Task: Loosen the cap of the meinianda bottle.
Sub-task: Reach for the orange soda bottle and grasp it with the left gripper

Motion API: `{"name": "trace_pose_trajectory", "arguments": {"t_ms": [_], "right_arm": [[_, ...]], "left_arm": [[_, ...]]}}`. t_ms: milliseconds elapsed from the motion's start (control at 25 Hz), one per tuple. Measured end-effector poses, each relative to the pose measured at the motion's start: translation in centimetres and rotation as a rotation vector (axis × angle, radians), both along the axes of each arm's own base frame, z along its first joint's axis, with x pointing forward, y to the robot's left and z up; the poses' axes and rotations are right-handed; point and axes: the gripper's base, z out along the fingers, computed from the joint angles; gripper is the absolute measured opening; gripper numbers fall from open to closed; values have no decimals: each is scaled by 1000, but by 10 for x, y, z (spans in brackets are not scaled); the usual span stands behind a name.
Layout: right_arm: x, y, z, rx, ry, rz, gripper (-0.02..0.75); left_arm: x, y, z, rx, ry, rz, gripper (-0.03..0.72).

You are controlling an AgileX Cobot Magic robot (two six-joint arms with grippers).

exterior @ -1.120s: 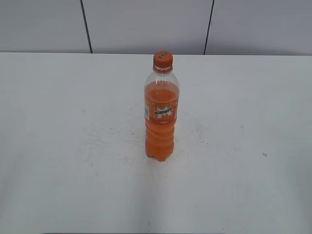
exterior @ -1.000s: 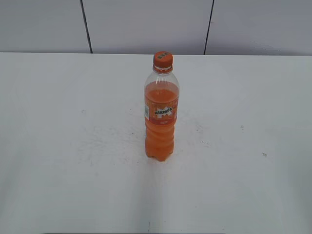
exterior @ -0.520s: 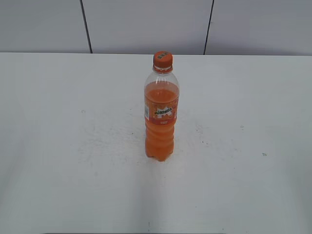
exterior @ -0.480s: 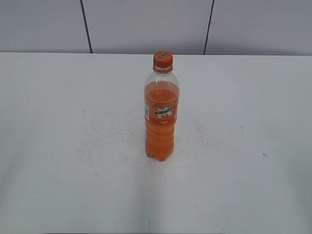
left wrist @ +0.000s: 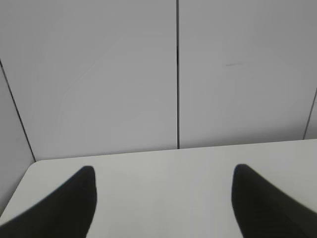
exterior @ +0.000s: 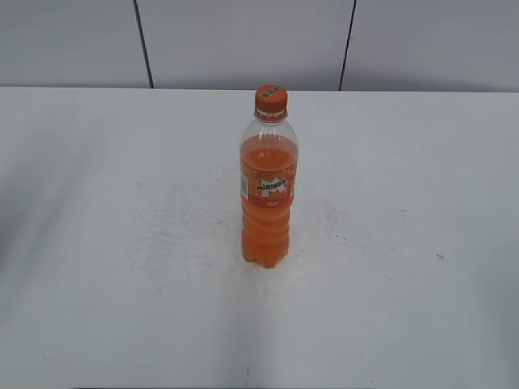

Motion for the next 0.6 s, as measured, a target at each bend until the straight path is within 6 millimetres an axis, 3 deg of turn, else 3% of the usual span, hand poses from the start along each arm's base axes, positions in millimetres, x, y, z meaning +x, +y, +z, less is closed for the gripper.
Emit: {"name": "trace_pose_trajectory", "arguments": {"t_ms": [120,280,400,600], "right_arm": [[0,0,0,0,0,0,459],[0,0,0,0,0,0,459],[0,0,0,0,0,0,459],[0,0,0,0,0,0,459]], "left_arm": [[45,-2,-20,-10,20,4,507],[82,-8,-42,-1,-3,-15,503],[102,-24,-60,10,-45,-90,498],[113,-56,-99,-62,-53,-307,495]]}}
